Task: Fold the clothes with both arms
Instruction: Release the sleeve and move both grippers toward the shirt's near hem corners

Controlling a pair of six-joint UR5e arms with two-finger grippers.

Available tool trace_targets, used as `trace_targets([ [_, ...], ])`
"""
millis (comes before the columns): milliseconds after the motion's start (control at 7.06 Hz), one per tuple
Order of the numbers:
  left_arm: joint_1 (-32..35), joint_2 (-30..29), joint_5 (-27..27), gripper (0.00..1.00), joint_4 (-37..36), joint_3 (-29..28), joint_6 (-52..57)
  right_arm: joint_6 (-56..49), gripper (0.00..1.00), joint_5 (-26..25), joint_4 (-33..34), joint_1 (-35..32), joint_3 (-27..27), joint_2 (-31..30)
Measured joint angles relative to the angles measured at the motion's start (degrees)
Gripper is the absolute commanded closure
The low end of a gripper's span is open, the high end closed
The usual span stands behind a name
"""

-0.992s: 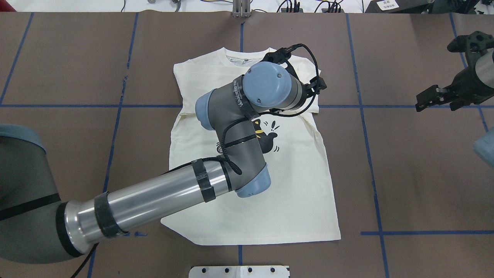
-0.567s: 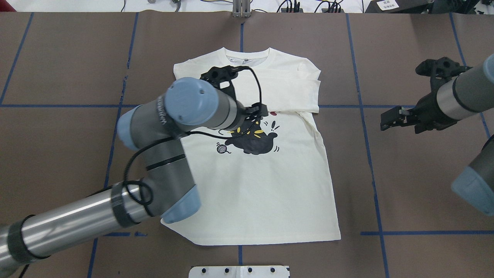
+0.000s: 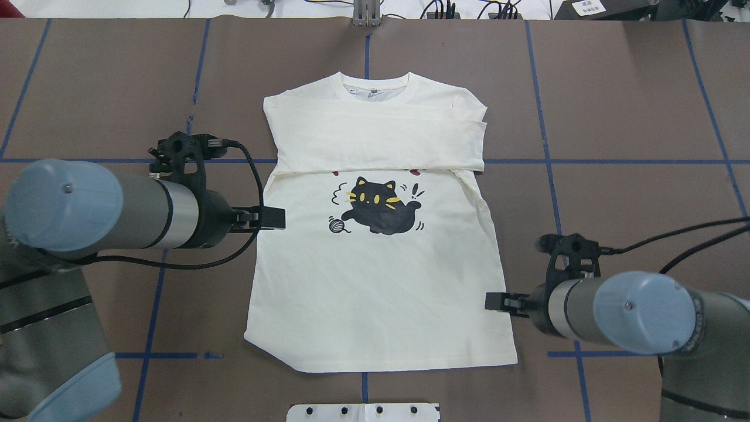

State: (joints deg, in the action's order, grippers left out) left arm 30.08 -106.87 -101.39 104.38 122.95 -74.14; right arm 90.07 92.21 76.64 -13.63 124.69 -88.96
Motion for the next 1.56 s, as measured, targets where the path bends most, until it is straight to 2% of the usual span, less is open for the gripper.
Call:
trace_targets([
  [283, -0.02, 1.89, -0.02, 0.0, -0.13, 2.21, -0.01, 3.03, 0.0, -2.39, -2.13, 5.11, -1.61, -0.44],
  [992, -0.63, 1.52, 0.17, 0.0, -0.15, 1.2, -0.15, 3.7, 0.04, -2.3, -4.22, 5.8, -5.65, -0.35],
  [1133, -0.64, 1.45, 0.15, 0.0, -0.15, 1.24, -0.14, 3.71, 0.18, -2.01, -4.17, 5.8, -5.86, -0.5],
  [1275, -0.64, 1.43, 0.14, 0.0, -0.15, 1.33, -0.13, 3.71, 0.44, -1.7, -4.15, 5.81, -6.02, -0.54],
  [1417, -0.63, 1.41, 0.14, 0.0, -0.15, 1.46, -0.13, 3.71, 0.57, -1.33, -4.14, 5.81, -6.11, -0.53],
  [1558, -0.56, 1.4, 0.12, 0.0, -0.14, 1.56, -0.11, 3.71, 0.58, -0.79, -4.14, 5.81, -6.16, -0.52],
])
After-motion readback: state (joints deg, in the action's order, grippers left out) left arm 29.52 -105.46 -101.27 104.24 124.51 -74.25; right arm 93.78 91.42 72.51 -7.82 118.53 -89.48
